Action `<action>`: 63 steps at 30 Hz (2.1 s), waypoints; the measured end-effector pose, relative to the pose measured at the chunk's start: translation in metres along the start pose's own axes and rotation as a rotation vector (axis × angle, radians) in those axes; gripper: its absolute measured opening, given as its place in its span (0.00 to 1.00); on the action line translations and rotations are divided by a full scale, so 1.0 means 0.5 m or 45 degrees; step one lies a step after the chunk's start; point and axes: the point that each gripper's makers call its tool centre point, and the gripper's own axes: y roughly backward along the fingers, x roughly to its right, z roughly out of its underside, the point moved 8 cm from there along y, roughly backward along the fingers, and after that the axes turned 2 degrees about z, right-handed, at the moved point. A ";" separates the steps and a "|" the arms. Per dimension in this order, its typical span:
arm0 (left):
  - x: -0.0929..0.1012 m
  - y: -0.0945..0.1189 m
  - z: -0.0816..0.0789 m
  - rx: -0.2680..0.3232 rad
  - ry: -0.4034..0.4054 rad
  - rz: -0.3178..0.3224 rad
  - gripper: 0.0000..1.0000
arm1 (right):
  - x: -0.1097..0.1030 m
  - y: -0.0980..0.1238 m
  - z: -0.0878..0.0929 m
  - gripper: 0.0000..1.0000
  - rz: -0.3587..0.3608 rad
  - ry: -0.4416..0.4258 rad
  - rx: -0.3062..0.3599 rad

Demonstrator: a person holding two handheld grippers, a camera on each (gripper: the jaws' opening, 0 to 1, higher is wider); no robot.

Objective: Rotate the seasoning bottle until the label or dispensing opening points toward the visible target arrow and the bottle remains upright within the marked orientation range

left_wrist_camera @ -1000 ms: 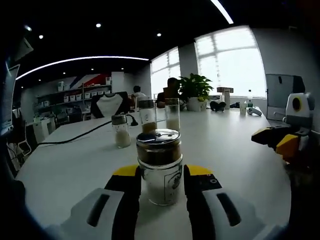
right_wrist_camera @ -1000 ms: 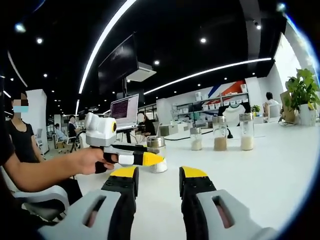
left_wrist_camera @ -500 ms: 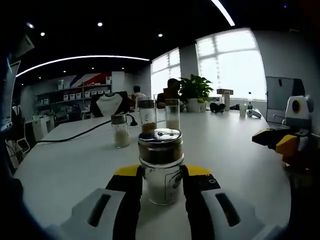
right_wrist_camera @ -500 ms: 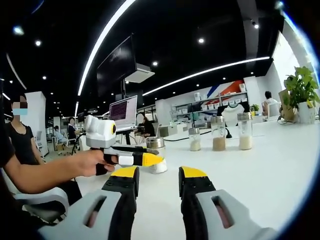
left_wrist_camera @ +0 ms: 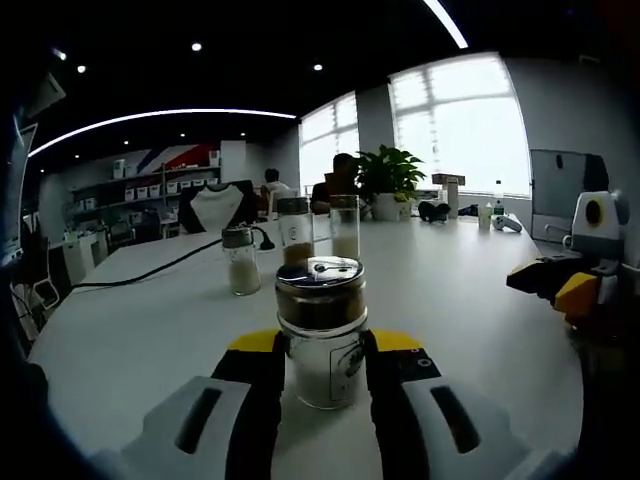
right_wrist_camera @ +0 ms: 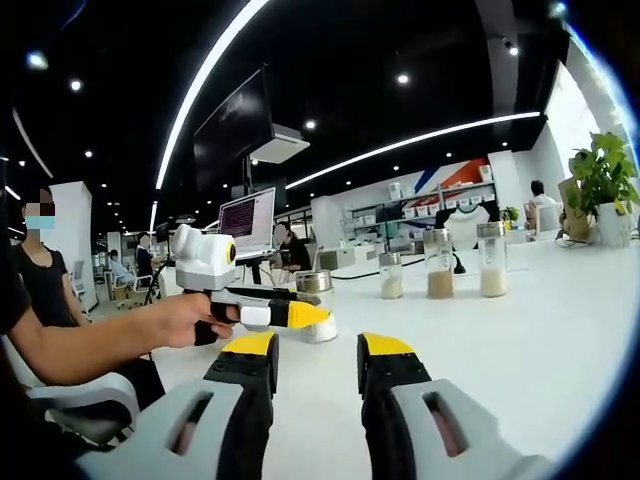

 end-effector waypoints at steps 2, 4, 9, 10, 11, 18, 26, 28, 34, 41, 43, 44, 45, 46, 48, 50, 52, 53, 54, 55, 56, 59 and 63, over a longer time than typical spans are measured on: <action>-0.001 0.001 0.000 0.002 0.001 -0.003 0.34 | -0.002 -0.001 0.001 0.30 -0.004 0.002 -0.003; -0.003 0.002 0.001 0.006 0.002 -0.006 0.34 | -0.004 -0.002 0.002 0.30 -0.006 0.001 -0.005; -0.002 0.005 0.002 0.021 0.001 0.019 0.34 | -0.007 -0.004 0.004 0.30 -0.009 -0.008 -0.007; 0.000 0.007 0.002 0.024 0.008 0.020 0.35 | -0.008 -0.004 0.004 0.30 -0.011 -0.007 -0.007; 0.004 0.008 0.001 0.028 0.016 0.026 0.37 | -0.008 -0.005 0.004 0.30 -0.011 -0.007 -0.007; 0.009 0.008 0.005 0.007 -0.019 0.010 0.40 | -0.009 -0.005 0.006 0.30 -0.013 -0.009 -0.008; 0.001 0.009 0.004 0.007 -0.032 -0.012 0.34 | -0.006 -0.003 0.003 0.30 -0.005 -0.006 -0.008; 0.001 0.009 0.004 0.006 -0.026 -0.009 0.34 | -0.006 -0.003 0.003 0.29 -0.006 -0.006 -0.010; 0.000 0.012 0.004 0.010 -0.020 -0.004 0.34 | -0.001 -0.003 -0.003 0.29 0.005 0.003 -0.010; 0.017 0.022 0.001 -0.014 -0.037 -0.036 0.39 | 0.015 0.003 -0.014 0.29 0.031 0.018 0.000; 0.024 0.023 0.000 -0.023 -0.048 -0.048 0.40 | 0.018 0.003 -0.016 0.29 0.037 0.015 0.003; 0.027 0.022 0.000 -0.025 -0.050 -0.049 0.42 | 0.018 0.003 -0.016 0.29 0.038 0.015 0.001; 0.029 0.020 0.001 -0.029 -0.060 -0.047 0.44 | 0.018 0.002 -0.014 0.29 0.038 0.016 -0.003; 0.029 0.018 0.001 -0.029 -0.069 -0.047 0.44 | 0.019 0.001 -0.011 0.29 0.039 0.014 -0.010; 0.023 0.016 0.002 -0.027 -0.075 -0.059 0.42 | 0.017 0.000 -0.008 0.29 0.037 0.010 -0.013; 0.018 0.012 0.003 -0.030 -0.054 -0.061 0.41 | 0.015 0.000 -0.007 0.29 0.034 0.011 -0.017; 0.018 0.012 0.003 -0.033 -0.048 -0.063 0.41 | 0.014 0.000 -0.009 0.29 0.034 0.020 -0.017; 0.018 0.012 0.003 -0.035 -0.047 -0.067 0.40 | 0.015 0.000 -0.010 0.29 0.036 0.020 -0.015; 0.017 0.012 0.003 -0.035 -0.048 -0.069 0.40 | 0.016 0.001 -0.011 0.29 0.037 0.019 -0.012; 0.017 0.012 0.003 -0.035 -0.049 -0.071 0.40 | 0.017 0.001 -0.013 0.29 0.038 0.019 -0.010; 0.017 0.012 0.003 -0.033 -0.050 -0.072 0.40 | 0.019 0.001 -0.013 0.29 0.040 0.019 -0.009; 0.016 0.014 0.002 -0.032 -0.046 -0.077 0.40 | 0.024 0.003 -0.014 0.29 0.046 0.018 -0.010; 0.020 0.038 -0.006 0.024 -0.013 -0.100 0.43 | 0.037 0.001 -0.021 0.29 0.051 0.050 -0.021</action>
